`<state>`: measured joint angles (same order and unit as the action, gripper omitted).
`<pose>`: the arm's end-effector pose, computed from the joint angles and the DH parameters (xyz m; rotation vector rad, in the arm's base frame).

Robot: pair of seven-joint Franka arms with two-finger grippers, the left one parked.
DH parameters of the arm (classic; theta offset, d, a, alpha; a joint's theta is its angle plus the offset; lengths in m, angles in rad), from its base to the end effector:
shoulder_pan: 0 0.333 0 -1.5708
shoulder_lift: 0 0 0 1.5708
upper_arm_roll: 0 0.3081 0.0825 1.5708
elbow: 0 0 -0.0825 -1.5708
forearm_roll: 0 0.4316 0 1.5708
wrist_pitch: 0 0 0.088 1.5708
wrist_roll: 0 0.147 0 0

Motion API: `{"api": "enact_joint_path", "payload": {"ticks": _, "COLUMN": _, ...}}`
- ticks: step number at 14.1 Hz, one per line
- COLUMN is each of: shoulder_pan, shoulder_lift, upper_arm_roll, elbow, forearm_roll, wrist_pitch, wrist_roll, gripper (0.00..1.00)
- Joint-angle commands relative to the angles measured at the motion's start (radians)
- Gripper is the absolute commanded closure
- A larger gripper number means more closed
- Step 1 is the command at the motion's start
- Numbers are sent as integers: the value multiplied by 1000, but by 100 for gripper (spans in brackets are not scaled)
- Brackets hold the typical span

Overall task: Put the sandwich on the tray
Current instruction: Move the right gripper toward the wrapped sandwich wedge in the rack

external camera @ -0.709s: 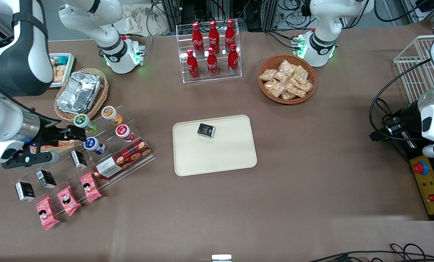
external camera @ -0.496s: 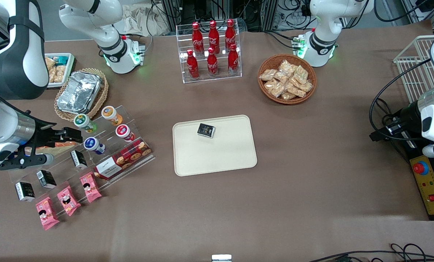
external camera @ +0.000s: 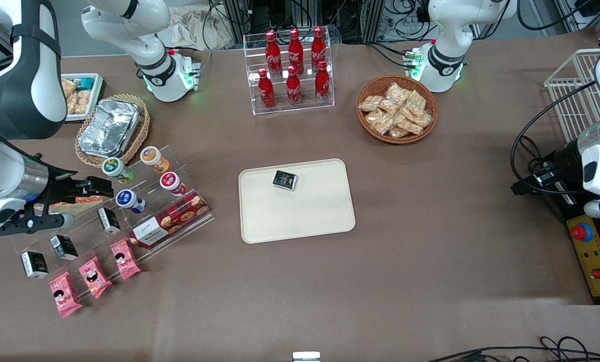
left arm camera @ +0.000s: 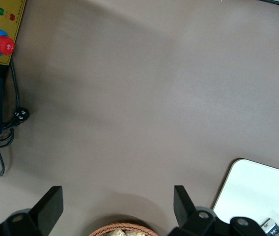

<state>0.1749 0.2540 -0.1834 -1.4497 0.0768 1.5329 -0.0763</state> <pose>0.6572 0.0164 0.4777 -3.0917 -0.1024 0.2560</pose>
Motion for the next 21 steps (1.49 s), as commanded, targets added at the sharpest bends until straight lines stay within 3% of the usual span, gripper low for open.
{"api": "enact_joint_path", "payload": {"ticks": 1, "shoulder_pan": -78, "shoulder_lift": -16, "upper_arm_roll": -4, "elbow": -12, "forearm_roll": 8, "wrist_pitch": -60, "wrist_roll": -23, "gripper": 1}}
{"api": "enact_joint_path", "payload": {"ticks": 7, "shoulder_pan": -161, "shoulder_lift": -44, "upper_arm_roll": -19, "elbow": -33, "forearm_roll": 8, "wrist_pitch": -86, "wrist_roll": -68, "gripper": 1}}
{"api": "enact_joint_path", "payload": {"ticks": 13, "shoulder_pan": -190, "shoulder_lift": -131, "upper_arm_roll": -25, "elbow": -205, "forearm_roll": -26, "wrist_pitch": 61, "wrist_roll": -46, "gripper": 1}}
{"api": "enact_joint_path", "payload": {"ticks": 21, "shoulder_pan": -224, "shoulder_lift": -145, "upper_arm_roll": -62, "elbow": -290, "forearm_roll": -26, "wrist_pitch": 138, "wrist_roll": 335, "gripper": 1}}
